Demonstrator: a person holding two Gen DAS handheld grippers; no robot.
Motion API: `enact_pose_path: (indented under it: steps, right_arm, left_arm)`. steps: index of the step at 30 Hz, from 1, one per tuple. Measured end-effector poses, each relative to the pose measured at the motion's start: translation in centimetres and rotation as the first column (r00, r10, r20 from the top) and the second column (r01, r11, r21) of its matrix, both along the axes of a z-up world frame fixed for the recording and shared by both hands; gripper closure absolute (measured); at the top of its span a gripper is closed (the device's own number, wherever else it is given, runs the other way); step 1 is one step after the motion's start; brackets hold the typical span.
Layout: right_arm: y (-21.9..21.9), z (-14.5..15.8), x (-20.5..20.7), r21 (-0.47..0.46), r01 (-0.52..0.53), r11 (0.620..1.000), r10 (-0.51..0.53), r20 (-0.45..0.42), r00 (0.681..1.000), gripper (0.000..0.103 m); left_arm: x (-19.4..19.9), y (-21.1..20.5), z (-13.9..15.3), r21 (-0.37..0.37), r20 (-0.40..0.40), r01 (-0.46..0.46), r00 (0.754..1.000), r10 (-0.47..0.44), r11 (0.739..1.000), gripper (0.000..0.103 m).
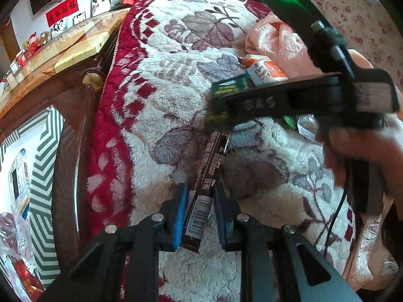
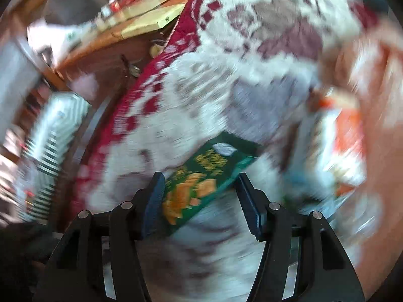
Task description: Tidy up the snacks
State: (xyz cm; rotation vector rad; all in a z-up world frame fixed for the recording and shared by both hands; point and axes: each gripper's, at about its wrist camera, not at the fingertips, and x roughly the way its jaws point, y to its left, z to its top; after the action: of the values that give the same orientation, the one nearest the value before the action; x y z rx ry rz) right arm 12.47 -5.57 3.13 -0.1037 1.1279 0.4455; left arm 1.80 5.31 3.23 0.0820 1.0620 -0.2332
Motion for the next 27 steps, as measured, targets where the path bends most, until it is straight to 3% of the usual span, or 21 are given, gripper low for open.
enact_pose_path:
  steps: [2, 9, 11, 13, 15, 21, 27]
  right_arm:
    - [-1.2, 0.5, 0.5, -0.055, 0.042, 0.998, -0.040, 0.027, 0.999, 0.044]
    - [-4.2, 0.9, 0.5, 0.055, 0.093, 0.994, -0.091, -0.038, 0.995, 0.044]
    - [-4.1, 0.9, 0.4, 0.084, 0.100, 0.991, -0.096, -0.050, 0.994, 0.044]
    - [-3.5, 0.7, 0.5, 0.117, 0.107, 0.987, -0.099, -0.076, 0.992, 0.044]
    - [-2.9, 0.3, 0.8, 0.113, 0.106, 0.988, -0.096, -0.090, 0.991, 0.044]
    - [-2.2, -0.6, 2.3, 0.085, 0.134, 0.987, -0.124, -0.113, 0.986, 0.044]
    - [0.6, -0.8, 4.2, 0.018, 0.071, 0.997, -0.069, -0.086, 0.994, 0.042]
  left_arm:
    - [-0.1, 0.2, 0.0, 0.000, -0.001, -0.008, 1.000, 0.008, 1.000, 0.079]
    - [0.0, 0.0, 0.5, 0.010, 0.018, -0.011, 1.000, 0.011, 1.000, 0.076]
    - [0.2, -0.1, 0.6, 0.025, 0.019, -0.009, 1.000, 0.008, 1.000, 0.063]
    - [0.5, -0.2, 0.8, 0.031, 0.028, -0.013, 1.000, 0.013, 0.999, 0.042]
    - [0.8, -0.2, 0.9, 0.020, 0.034, -0.014, 0.999, 0.013, 1.000, 0.036]
    - [2.2, -0.8, -0.3, 0.021, -0.014, -0.024, 1.000, 0.024, 0.999, 0.033]
    - [1.9, 0.8, -0.5, -0.020, -0.033, -0.118, 0.993, 0.117, 0.993, 0.033]
